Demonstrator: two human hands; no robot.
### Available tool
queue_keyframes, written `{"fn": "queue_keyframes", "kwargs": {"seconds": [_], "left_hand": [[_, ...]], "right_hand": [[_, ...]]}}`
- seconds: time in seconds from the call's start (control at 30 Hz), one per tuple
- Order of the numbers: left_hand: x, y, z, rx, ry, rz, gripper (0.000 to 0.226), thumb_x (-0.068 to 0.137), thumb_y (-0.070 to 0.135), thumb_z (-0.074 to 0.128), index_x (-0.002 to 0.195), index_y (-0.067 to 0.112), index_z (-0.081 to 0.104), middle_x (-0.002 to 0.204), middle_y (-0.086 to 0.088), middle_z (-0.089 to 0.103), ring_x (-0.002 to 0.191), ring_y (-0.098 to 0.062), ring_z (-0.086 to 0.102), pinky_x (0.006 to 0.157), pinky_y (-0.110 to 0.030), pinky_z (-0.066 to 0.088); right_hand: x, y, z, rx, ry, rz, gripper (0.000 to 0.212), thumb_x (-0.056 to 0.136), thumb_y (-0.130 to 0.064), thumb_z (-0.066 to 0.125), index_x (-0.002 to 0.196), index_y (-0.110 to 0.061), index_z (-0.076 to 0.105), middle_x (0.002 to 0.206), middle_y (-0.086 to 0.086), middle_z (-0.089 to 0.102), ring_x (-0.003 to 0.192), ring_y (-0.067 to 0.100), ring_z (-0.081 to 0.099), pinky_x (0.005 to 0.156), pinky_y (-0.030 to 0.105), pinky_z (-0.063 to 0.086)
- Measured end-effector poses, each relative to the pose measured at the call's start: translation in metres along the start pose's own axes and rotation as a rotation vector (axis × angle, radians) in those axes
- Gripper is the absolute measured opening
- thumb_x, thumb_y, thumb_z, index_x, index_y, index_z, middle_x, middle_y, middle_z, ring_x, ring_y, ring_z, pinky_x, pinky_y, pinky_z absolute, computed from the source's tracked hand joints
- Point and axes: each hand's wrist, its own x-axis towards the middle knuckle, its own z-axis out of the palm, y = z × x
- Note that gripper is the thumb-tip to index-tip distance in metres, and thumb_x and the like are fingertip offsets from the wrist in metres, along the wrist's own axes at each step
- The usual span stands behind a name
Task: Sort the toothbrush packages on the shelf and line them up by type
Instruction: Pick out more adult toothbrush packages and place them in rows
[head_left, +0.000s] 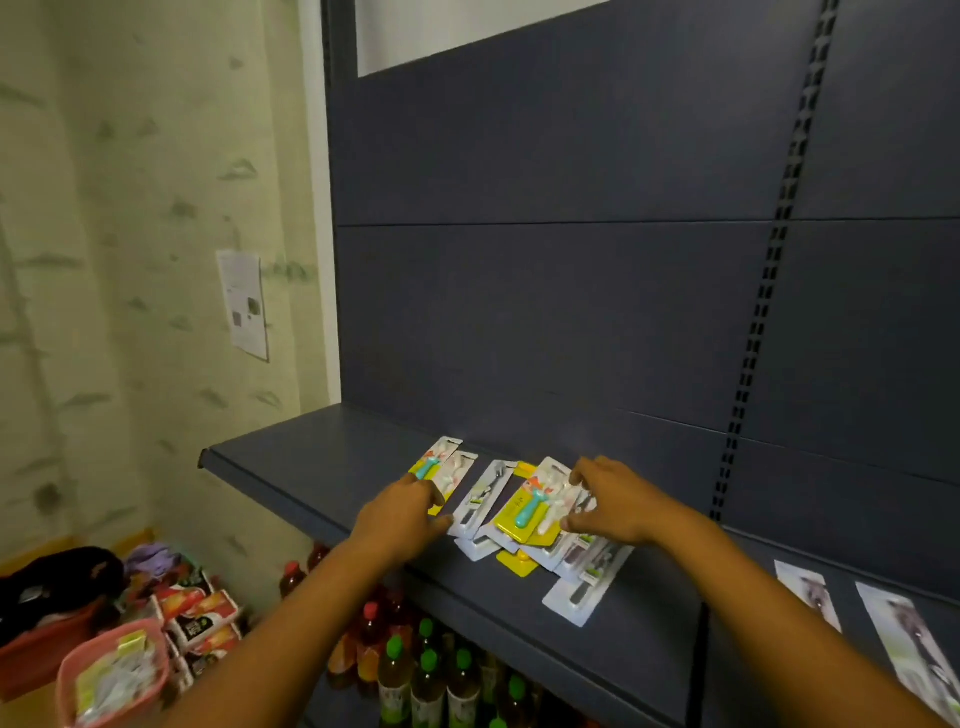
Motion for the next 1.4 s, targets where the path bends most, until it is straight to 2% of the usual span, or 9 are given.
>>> {"fn": "queue_keyframes", "kwargs": {"seconds": [0.17,0.27,0.57,0.83,0.97,1.03,1.1,1.2,1.4], "left_hand": [[0.050,-0.013,0.028,-0.031,-0.039,0.035,0.032,0.090,0.048,0.057,0.101,0.021,0.068,0.116,-0.004,0.057,0.100,-0.023,0.059,0.078,-0.035,0.050],[0.072,-0.016,0.046,-0.026,-0.048,0.080,0.035,0.090,0.049,0.056,0.081,0.015,0.059,0.104,-0.007,0.058,0.092,-0.025,0.060,0.071,-0.036,0.048],[0.103,-0.023,0.071,-0.020,-0.026,0.122,0.045,0.081,0.060,0.059,0.100,0.020,0.067,0.110,-0.004,0.058,0.099,-0.023,0.061,0.078,-0.033,0.052],[0.106,-0.023,0.064,-0.111,-0.048,0.062,0.033,0.076,0.043,0.067,0.095,0.016,0.063,0.104,-0.007,0.064,0.098,-0.026,0.060,0.072,-0.032,0.052],[0.102,-0.028,0.052,-0.304,-0.067,0.036,0.032,0.076,0.031,0.071,0.096,0.012,0.055,0.091,-0.005,0.062,0.082,-0.024,0.060,0.055,-0.028,0.042],[0.102,-0.031,0.047,-0.447,-0.071,0.030,0.030,0.077,0.023,0.070,0.099,0.010,0.054,0.090,-0.007,0.064,0.083,-0.026,0.062,0.060,-0.030,0.045],[0.100,-0.033,0.045,-0.699,-0.100,0.002,0.024,0.081,0.015,0.068,0.100,0.009,0.053,0.085,-0.011,0.071,0.075,-0.024,0.066,0.066,-0.034,0.051],[0.085,-0.034,0.038,-1.138,-0.145,-0.021,0.021,0.086,0.003,0.066,0.104,0.004,0.055,0.081,-0.019,0.072,0.052,-0.015,0.066,0.056,-0.030,0.051],[0.055,-0.031,0.030,-1.530,-0.041,0.062,0.027,0.084,0.002,0.071,0.107,0.013,0.064,0.113,-0.007,0.068,0.097,-0.021,0.068,0.072,-0.027,0.054]], "right_hand": [[0.004,-0.001,-0.004,-0.023,0.071,0.120,0.059,0.081,-0.052,0.069,0.128,-0.024,0.046,0.130,0.001,0.048,0.118,0.020,0.048,0.094,0.037,0.047],[0.003,-0.012,0.001,-0.041,0.075,0.192,0.060,0.082,-0.051,0.069,0.130,-0.022,0.045,0.130,0.002,0.048,0.118,0.021,0.048,0.094,0.037,0.047],[-0.007,-0.039,0.012,-0.089,0.102,0.341,0.056,0.082,-0.051,0.067,0.127,-0.025,0.046,0.131,0.000,0.048,0.119,0.020,0.048,0.094,0.040,0.048],[-0.025,-0.046,0.004,-0.090,0.147,0.441,0.056,0.085,-0.049,0.066,0.130,-0.023,0.046,0.133,0.000,0.047,0.121,0.020,0.047,0.098,0.038,0.047],[-0.032,-0.046,0.003,-0.083,0.160,0.457,0.055,0.085,-0.051,0.066,0.128,-0.022,0.047,0.132,0.000,0.048,0.122,0.019,0.047,0.099,0.036,0.046],[-0.034,-0.046,0.003,-0.076,0.166,0.465,0.055,0.084,-0.052,0.066,0.128,-0.024,0.047,0.133,-0.001,0.048,0.123,0.018,0.046,0.100,0.036,0.046],[-0.036,-0.047,0.005,-0.063,0.176,0.471,0.054,0.085,-0.051,0.066,0.127,-0.025,0.047,0.132,-0.002,0.049,0.122,0.017,0.046,0.100,0.035,0.046],[-0.038,-0.048,0.008,-0.052,0.169,0.473,0.051,0.085,-0.048,0.066,0.126,-0.025,0.047,0.130,-0.002,0.050,0.120,0.016,0.047,0.098,0.033,0.047],[-0.044,-0.047,0.011,-0.026,0.146,0.487,0.050,0.086,-0.046,0.066,0.127,-0.024,0.047,0.132,-0.001,0.050,0.121,0.017,0.048,0.099,0.033,0.046]]}}
